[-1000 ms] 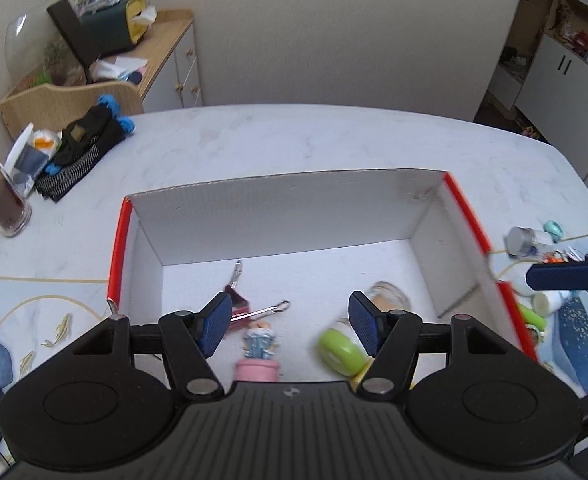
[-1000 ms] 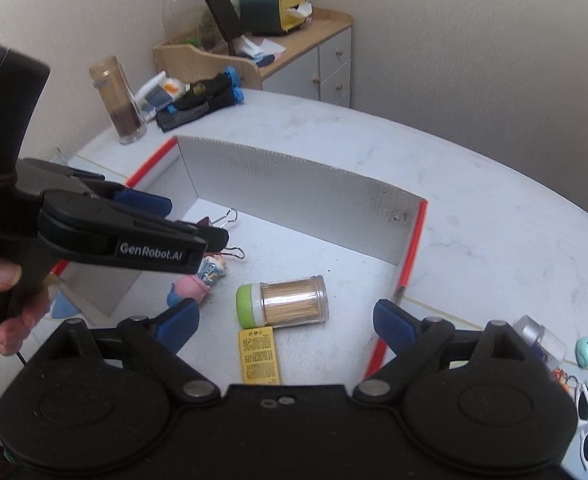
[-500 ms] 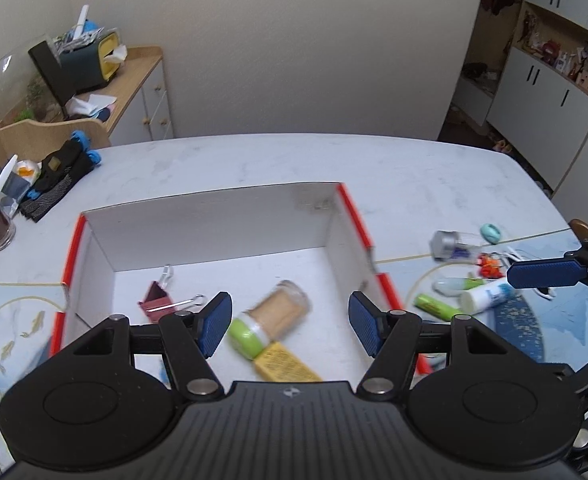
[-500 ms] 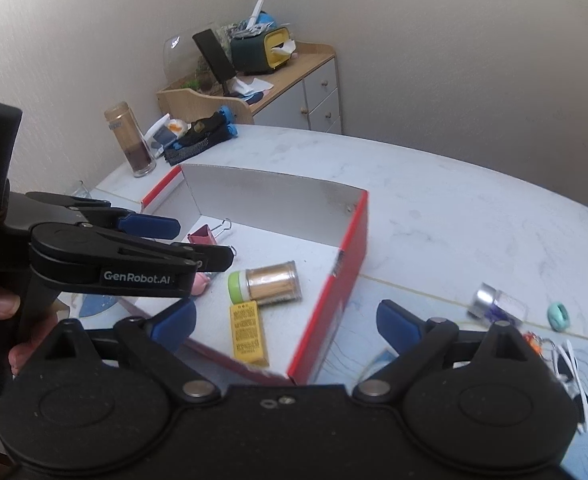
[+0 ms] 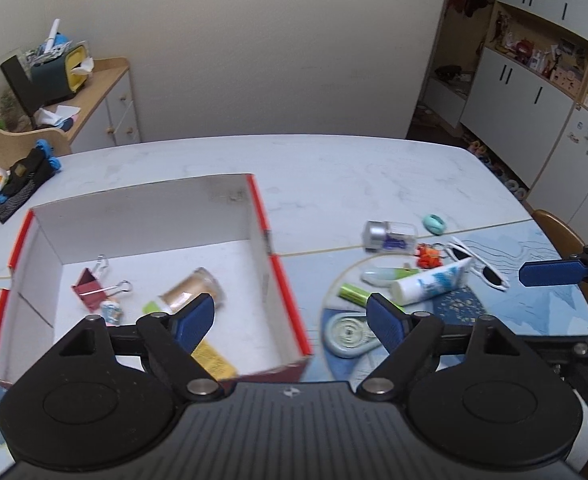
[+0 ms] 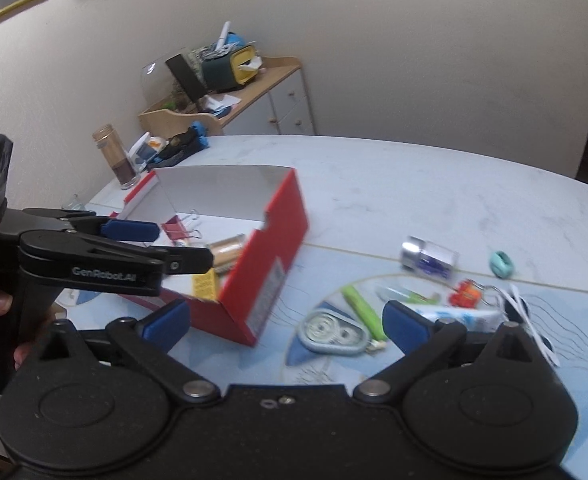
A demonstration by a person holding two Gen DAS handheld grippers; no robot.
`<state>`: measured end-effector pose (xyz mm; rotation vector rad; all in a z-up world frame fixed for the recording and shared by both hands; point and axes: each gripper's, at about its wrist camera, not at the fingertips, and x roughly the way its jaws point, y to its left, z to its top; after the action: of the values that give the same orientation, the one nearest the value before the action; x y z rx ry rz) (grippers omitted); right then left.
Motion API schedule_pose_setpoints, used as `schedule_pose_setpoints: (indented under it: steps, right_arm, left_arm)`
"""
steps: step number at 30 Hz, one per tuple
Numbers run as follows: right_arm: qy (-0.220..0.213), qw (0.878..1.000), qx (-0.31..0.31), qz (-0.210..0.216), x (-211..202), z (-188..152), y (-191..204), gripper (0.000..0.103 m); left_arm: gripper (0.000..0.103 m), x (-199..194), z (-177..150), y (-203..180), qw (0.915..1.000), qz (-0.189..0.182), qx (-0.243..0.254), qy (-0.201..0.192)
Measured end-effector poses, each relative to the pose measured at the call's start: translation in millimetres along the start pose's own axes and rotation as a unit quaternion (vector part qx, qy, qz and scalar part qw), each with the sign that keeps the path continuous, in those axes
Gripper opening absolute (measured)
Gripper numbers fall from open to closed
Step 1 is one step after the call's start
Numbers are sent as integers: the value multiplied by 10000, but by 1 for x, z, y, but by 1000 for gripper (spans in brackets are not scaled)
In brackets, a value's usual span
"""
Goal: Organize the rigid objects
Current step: 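Withdraw both grippers from the box back toward the remaining items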
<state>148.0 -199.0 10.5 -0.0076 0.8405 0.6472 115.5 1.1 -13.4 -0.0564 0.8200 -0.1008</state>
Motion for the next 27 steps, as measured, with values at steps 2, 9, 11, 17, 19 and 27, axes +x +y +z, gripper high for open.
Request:
schedule_pose_setpoints:
  steps: [2, 9, 11, 17, 19, 27]
  right_arm:
    - [-17, 10000, 58, -45, -7, -6, -11, 103]
    - [-6, 9992, 315, -229, -23, -28, -49, 103]
    - [-27, 9989, 373, -293, -28, -33, -61, 103]
    - [-13, 9974, 543, -481, -35, -44, -94, 103]
    - [22, 9970, 581, -519, -35, -47, -104, 103]
    - [182, 9958, 482, -752, -24, -51, -139, 102]
  left_arm:
    - [84, 1, -3, -9, 10000, -83, -6, 5]
    - [89, 10, -15, -39, 9999, -105, 72, -13]
    - [91, 14, -17, -48, 9999, -109, 88, -49]
    - [103, 26, -26, -71, 9995, -210, 209, -145]
    - [103, 33, -30, -76, 9994, -220, 214, -159]
    - [103, 72, -45, -102, 9983, -172, 553, 59]
